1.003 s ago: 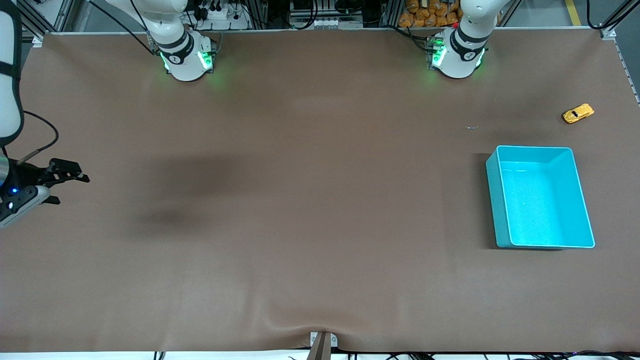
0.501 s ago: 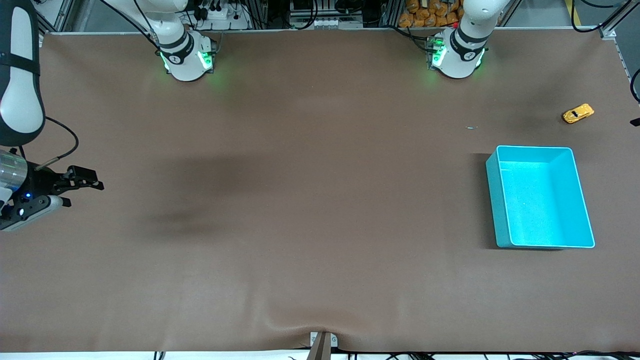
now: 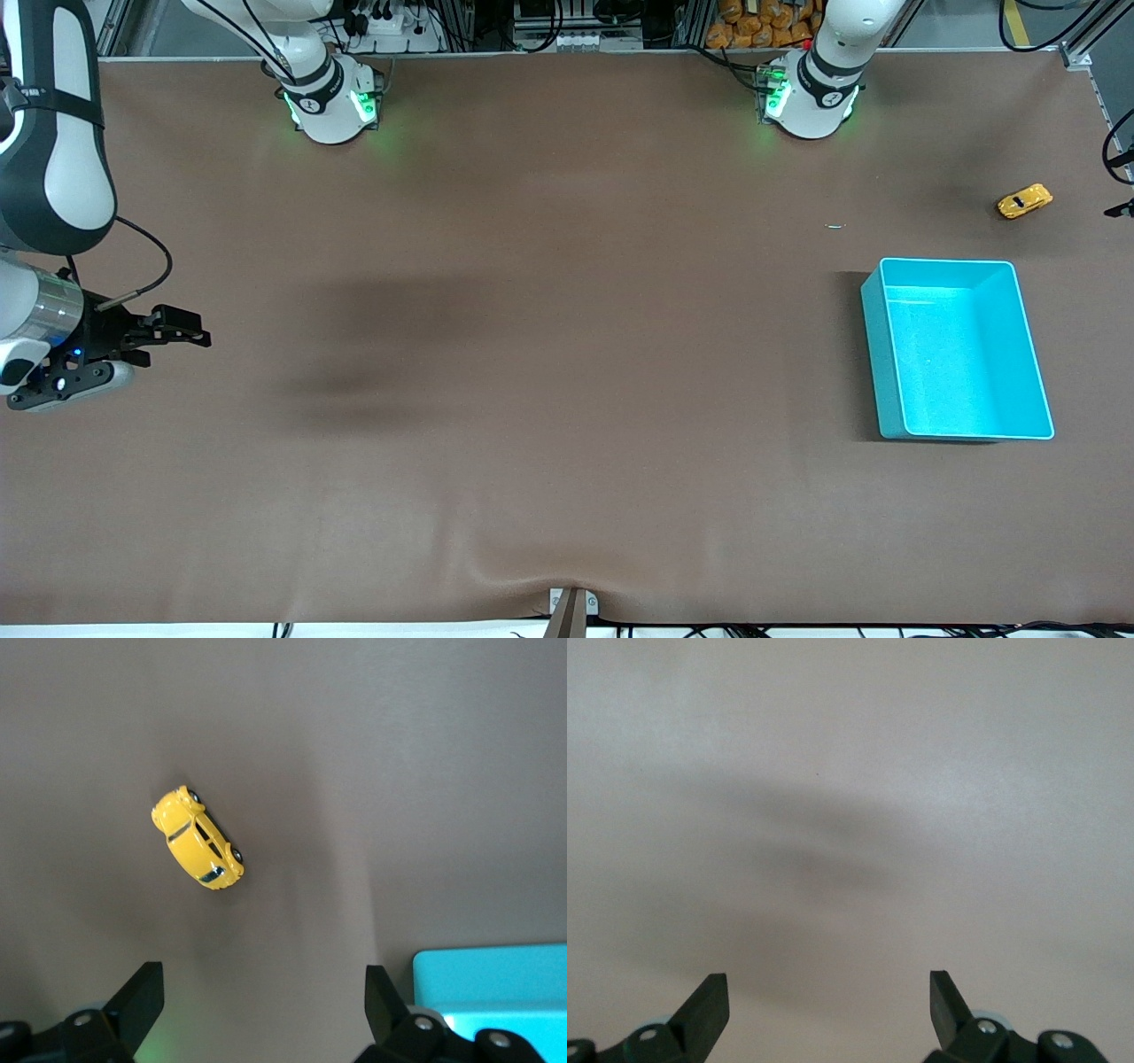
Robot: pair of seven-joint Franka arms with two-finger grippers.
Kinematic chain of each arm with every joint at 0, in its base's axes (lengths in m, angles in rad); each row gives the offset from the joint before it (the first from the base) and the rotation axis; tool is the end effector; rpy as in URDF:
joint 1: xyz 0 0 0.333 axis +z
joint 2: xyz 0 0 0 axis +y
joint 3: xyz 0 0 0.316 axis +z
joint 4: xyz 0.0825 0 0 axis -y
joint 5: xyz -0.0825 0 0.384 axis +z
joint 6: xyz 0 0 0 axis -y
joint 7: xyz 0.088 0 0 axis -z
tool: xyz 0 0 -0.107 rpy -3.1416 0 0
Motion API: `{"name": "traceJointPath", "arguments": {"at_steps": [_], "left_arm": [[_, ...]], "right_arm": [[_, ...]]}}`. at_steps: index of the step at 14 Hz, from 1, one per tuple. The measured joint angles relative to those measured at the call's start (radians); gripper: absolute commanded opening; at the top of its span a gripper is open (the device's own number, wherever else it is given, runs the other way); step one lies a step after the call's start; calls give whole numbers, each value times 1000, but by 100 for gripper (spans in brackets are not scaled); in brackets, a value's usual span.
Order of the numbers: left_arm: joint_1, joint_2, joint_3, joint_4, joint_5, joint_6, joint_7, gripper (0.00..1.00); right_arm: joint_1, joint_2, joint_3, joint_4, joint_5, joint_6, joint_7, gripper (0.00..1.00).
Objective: Wind and store yellow beetle car
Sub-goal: 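Lower the open left gripper over the yellow car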
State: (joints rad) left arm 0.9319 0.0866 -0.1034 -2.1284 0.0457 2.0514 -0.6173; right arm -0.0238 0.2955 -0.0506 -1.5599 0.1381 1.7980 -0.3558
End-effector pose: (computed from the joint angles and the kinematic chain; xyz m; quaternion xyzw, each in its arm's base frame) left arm 0.3599 0.3966 0.3564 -0.7554 -0.6500 0.0825 0.0062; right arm 0.6439 -0.0329 0.4716 -0.9902 -0.1235 0.0151 0.0641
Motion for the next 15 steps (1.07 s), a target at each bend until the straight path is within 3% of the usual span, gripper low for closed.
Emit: {"name": "traceJointPath", "arguments": {"at_steps": [7, 15], "left_arm": [[71, 59, 5, -172, 0, 302, -62, 100], [121, 131, 5, -241, 0, 442, -64, 100]], "right_arm": [[1, -7, -7, 12, 0, 2, 31, 100], [-5, -2, -16, 1, 0, 16, 32, 100]]}}
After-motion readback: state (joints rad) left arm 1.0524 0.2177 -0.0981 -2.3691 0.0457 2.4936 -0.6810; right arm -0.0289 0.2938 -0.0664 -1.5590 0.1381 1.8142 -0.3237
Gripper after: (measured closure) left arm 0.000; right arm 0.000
